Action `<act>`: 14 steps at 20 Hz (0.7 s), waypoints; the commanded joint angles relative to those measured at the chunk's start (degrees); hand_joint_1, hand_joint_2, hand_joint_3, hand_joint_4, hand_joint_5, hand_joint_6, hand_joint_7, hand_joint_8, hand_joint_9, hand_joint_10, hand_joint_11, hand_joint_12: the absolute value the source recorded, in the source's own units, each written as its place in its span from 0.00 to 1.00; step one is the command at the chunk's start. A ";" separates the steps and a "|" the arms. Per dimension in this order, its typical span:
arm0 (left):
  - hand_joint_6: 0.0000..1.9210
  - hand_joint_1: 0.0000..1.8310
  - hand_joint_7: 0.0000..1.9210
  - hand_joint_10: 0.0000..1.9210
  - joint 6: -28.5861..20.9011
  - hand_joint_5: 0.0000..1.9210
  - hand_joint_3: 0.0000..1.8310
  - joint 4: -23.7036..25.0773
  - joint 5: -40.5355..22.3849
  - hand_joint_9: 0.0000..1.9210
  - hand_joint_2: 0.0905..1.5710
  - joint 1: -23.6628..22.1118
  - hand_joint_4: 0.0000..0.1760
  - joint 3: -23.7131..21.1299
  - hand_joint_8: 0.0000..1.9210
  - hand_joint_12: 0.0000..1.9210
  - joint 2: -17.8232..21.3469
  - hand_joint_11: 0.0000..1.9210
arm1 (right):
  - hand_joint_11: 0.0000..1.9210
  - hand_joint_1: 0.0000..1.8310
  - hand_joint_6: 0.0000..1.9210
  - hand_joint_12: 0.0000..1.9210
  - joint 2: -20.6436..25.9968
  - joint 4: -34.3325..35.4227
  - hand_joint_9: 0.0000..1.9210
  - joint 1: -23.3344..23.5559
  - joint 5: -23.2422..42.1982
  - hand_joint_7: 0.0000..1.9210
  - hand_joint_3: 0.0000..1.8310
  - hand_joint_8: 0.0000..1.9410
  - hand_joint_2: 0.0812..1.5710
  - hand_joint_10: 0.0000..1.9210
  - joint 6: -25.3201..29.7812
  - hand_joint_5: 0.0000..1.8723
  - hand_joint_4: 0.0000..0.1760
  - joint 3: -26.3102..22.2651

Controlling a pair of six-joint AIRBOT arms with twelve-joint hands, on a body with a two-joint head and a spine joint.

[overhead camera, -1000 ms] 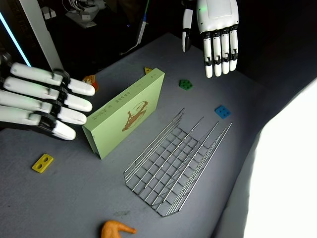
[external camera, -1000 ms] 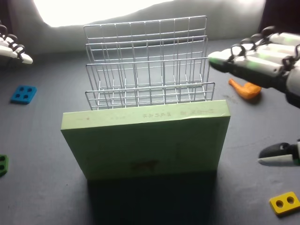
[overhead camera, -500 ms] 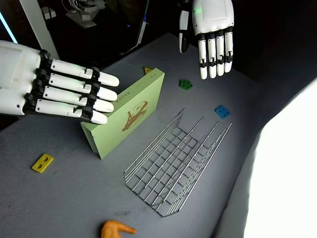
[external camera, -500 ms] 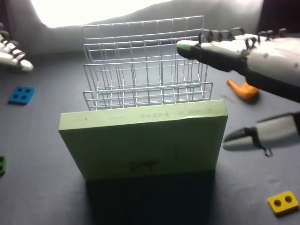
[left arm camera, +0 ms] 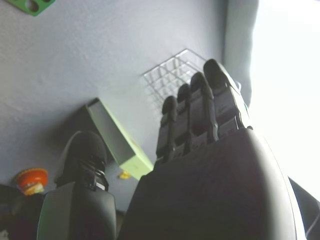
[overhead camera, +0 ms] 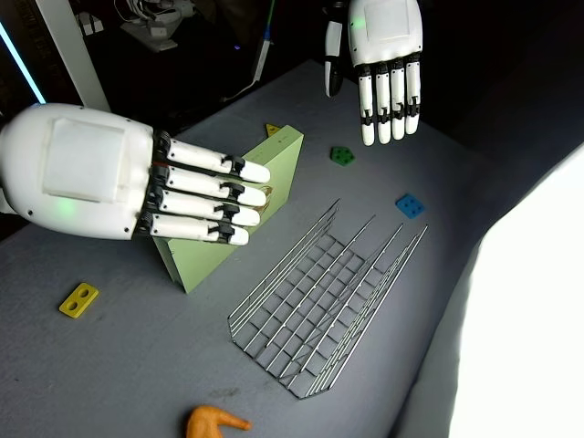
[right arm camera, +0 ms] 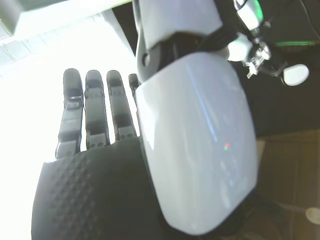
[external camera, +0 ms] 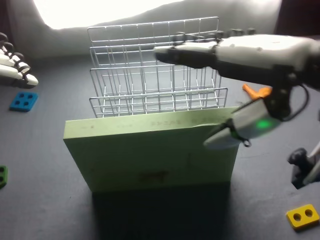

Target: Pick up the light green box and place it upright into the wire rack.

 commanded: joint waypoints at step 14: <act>0.00 0.11 0.06 0.00 -4.56 0.06 0.00 0.53 4.80 0.06 0.78 0.70 0.00 0.71 0.00 0.20 -0.62 0.00 | 0.00 0.65 0.00 0.28 -8.97 -5.93 0.07 -2.21 1.05 0.06 0.00 0.00 0.55 0.00 0.36 0.02 0.00 7.17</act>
